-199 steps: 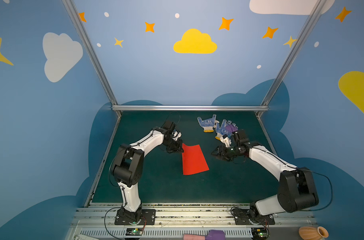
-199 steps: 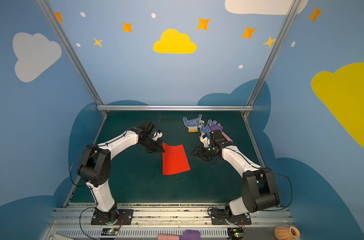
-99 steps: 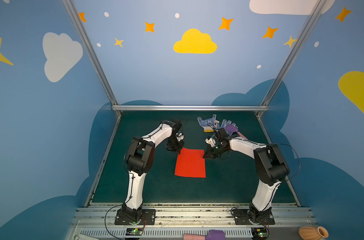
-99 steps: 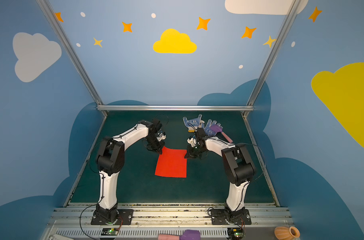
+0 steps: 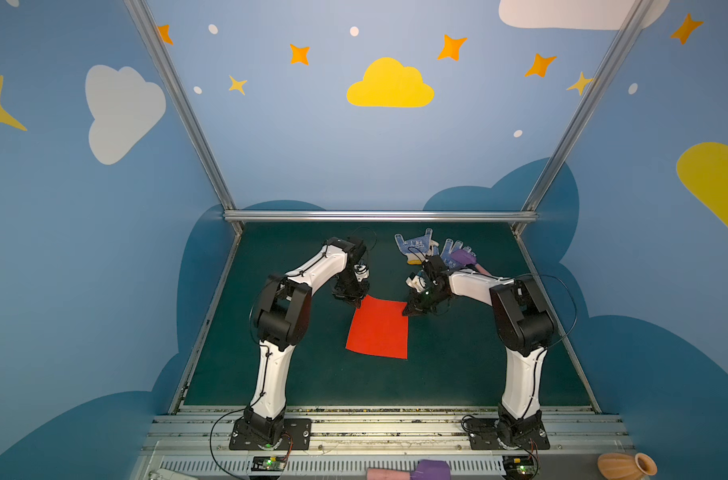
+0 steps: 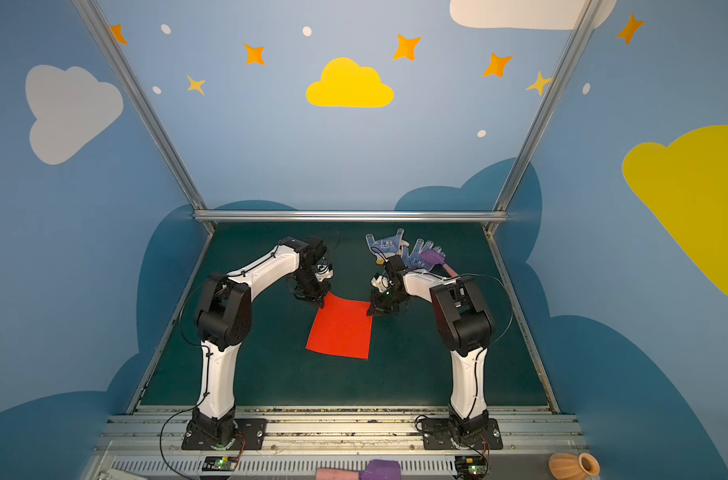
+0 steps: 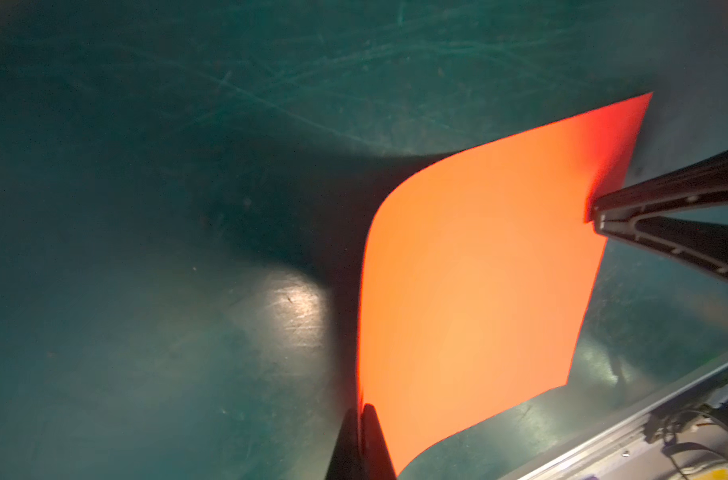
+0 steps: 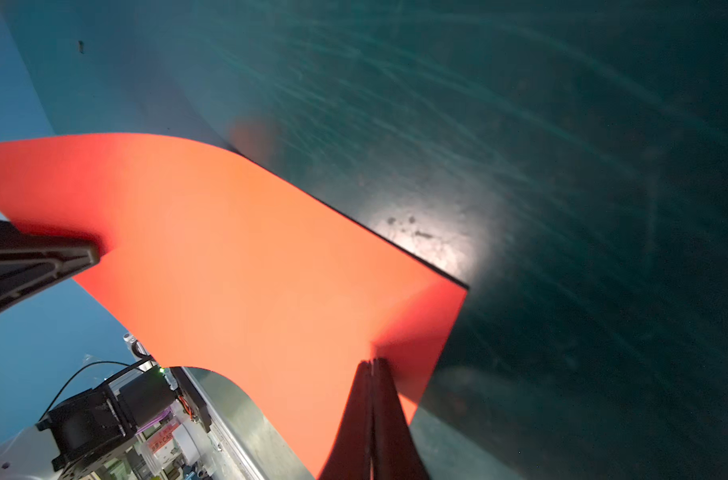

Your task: Fold a paper plane with a square sheet of paper (fold left side to right side)

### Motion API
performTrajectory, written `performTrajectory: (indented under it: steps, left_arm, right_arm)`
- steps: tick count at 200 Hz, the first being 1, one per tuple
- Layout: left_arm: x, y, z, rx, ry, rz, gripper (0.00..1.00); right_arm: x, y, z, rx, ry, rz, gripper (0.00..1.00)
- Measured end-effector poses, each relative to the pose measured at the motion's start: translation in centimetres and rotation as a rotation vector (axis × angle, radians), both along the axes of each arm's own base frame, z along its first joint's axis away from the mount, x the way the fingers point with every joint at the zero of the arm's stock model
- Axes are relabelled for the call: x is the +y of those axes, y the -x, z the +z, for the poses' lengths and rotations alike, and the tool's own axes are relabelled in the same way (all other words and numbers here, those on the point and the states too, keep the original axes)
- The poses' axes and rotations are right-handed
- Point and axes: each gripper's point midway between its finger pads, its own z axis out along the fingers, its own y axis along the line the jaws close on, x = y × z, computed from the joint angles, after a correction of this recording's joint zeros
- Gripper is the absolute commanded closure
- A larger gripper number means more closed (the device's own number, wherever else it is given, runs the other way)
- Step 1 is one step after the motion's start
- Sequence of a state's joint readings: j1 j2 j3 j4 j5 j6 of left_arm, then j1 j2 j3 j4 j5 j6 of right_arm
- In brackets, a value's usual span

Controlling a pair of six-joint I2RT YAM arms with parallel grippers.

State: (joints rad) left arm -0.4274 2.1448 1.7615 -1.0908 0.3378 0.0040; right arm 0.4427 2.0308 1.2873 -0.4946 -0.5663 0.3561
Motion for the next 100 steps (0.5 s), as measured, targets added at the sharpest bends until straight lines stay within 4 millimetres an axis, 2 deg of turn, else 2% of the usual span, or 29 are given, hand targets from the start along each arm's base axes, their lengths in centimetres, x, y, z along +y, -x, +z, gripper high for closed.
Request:
performTrajectory:
  steps: [53, 100]
  left_arm:
    - [-2.9, 1.3, 0.8, 0.056, 0.174, 0.114, 0.97]
    - [-7.7, 2.2, 1.3, 0.078, 0.331, 0.215, 0.97]
  right_arm:
    - [0.0, 0.0, -0.1, 0.001, 0.0, 0.001, 1.0]
    - [0.0, 0.0, -0.2, -0.006, -0.002, 0.013, 1.0]
